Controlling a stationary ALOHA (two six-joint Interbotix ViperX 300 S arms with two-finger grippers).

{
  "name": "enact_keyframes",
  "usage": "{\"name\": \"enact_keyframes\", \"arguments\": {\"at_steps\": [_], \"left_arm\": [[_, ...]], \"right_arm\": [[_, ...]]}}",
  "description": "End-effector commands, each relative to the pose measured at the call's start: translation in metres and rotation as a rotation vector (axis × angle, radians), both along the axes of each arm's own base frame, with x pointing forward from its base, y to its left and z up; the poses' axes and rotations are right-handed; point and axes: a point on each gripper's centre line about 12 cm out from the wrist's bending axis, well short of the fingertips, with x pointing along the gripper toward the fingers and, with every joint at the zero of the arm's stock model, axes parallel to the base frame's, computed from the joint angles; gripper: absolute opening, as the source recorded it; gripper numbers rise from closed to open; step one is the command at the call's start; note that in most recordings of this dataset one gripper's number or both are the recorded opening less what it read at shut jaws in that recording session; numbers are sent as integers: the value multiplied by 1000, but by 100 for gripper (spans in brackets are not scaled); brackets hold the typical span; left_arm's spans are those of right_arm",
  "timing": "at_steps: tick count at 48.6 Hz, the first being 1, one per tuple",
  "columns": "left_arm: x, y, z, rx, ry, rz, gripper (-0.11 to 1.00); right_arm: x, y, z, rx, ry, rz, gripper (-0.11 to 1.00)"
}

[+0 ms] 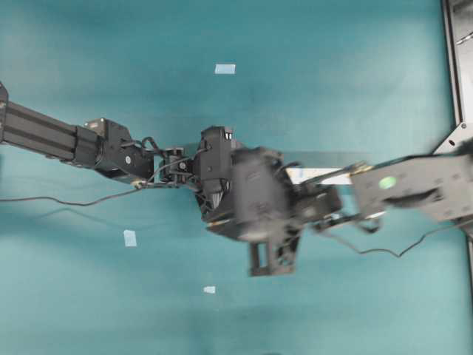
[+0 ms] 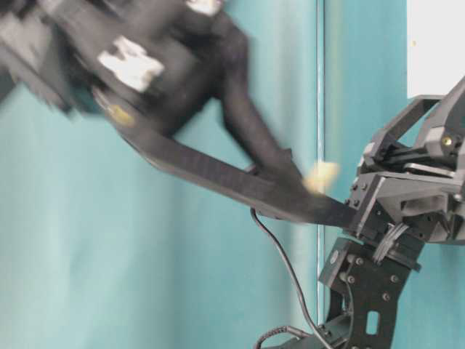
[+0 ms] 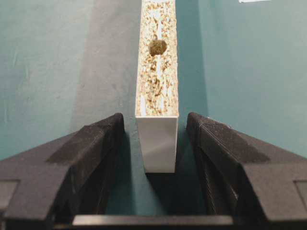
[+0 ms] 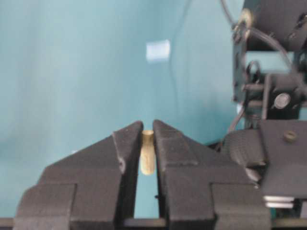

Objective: Move the wooden board into place and insert the rod into its hole.
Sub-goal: 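Lift the dowel and carry it over the board's end hole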

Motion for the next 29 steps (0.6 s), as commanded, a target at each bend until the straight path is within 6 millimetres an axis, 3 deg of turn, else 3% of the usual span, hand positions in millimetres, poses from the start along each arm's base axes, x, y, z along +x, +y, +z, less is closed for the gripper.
{"name": "enact_keyframes", "arguments": {"at_steps": [1, 15, 29], "left_arm": [[1, -5, 9, 2, -12, -13, 58], [4, -5, 13, 4, -23, -15, 58], [6, -5, 21, -1, -34, -13, 57]], "right_arm": [[-17, -8, 20, 31, -122, 7, 9], [-73, -37, 12, 47, -202, -26, 9], [-104, -73, -11, 37, -325, -78, 9]]}}
